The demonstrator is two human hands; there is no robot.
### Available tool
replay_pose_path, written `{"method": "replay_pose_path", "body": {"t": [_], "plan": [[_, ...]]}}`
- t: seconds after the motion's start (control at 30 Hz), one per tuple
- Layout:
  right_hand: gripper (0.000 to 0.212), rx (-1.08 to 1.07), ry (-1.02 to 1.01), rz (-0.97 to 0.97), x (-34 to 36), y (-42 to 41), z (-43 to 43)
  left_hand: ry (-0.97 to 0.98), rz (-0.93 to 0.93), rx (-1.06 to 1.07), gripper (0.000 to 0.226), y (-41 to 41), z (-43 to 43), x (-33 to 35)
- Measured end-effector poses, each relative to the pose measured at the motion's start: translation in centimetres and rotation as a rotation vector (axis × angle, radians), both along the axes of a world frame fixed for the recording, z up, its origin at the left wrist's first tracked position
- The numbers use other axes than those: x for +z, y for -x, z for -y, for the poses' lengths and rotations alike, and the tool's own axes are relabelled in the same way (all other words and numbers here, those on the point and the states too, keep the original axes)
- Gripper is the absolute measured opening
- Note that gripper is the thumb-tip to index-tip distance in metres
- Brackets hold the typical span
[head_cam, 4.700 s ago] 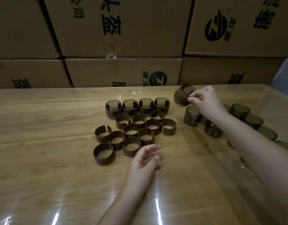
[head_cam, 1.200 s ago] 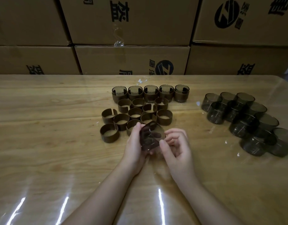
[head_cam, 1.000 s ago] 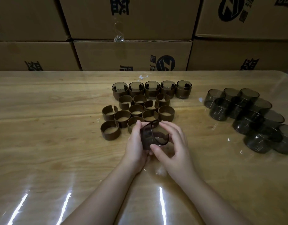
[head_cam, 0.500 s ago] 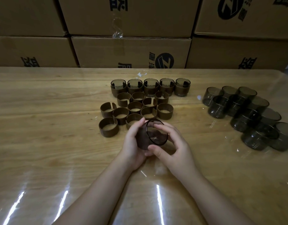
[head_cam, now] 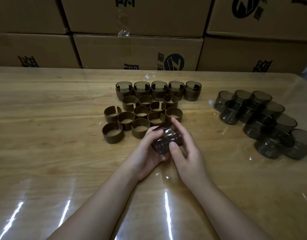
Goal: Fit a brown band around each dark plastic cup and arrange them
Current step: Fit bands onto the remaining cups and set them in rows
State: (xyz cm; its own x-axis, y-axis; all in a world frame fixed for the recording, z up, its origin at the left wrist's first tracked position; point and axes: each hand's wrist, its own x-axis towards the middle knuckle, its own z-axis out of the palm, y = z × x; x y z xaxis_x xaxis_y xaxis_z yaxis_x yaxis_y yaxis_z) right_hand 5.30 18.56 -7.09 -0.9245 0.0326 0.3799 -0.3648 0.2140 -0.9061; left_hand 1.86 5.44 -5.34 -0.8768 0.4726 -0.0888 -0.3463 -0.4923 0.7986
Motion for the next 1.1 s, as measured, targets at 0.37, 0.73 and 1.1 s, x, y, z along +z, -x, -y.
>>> {"method": "replay_pose_path", "body": {"t": [0.37,0.73,1.1], "plan": [[0.041,-0.098,-0.035,0.122,-0.3,0.6,-0.3,0.126,-0.177,0.321,0.049,0.1,-0.9,-1.0],[0.037,-0.096,0.028,0.127,-0.5,0.6,-0.5,0.712,-0.665,0.588,0.064,-0.7,-1.2,-1.4],[0.058,-0.032,0.050,0.034,-0.8,0.6,-0.2,0.851,-0.633,0.607,0.062,0.2,-1.3,-1.6]]}}
